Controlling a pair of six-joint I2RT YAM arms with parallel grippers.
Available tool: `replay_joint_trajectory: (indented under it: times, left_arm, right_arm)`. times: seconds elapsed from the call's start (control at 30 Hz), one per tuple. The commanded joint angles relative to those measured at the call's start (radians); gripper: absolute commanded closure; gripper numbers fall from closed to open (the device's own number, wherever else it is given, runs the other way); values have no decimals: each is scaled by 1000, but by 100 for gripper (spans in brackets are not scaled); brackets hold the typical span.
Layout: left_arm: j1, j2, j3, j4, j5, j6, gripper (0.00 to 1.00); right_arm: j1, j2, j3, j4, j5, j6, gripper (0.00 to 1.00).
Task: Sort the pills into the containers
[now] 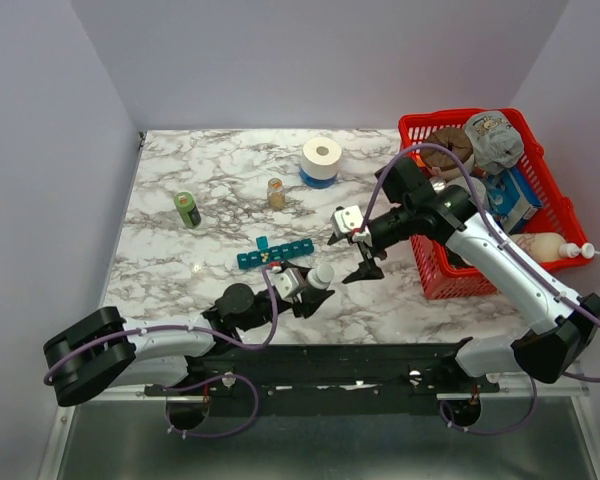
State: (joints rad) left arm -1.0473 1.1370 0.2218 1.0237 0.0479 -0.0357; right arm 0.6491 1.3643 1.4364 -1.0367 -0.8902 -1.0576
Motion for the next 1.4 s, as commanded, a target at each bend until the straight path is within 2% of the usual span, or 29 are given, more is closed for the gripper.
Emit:
replay_joint_trajectory:
  times: [0.0,0.3,0.57,0.9,1.2,1.3,1.37]
  left_arm:
    - [21,-28,21,-45,92,-61,100]
    - [79,-34,33,-27,147,-170,100]
    - [99,-39,39,-27,182,-184,100]
    - [110,-34,28,-20,198,-182,100]
    - [112,-29,47,-65,273,-145,100]
    - [115,-31,51,-70,288,-144,100]
    - [115,-29,54,-73,297,-144,100]
  right_arm:
    - [69,4,-7,23,22,-22,10]
    - [147,16,-44,64,126,7,15]
    - [162,36,-38,156,227,62,18]
    - [161,47,9,106,165,64,18]
    - [161,81,-2,81,99,54,19]
    - [162,84,-4,69,89,50,21]
    - [161,94,-4,57,86,45,28]
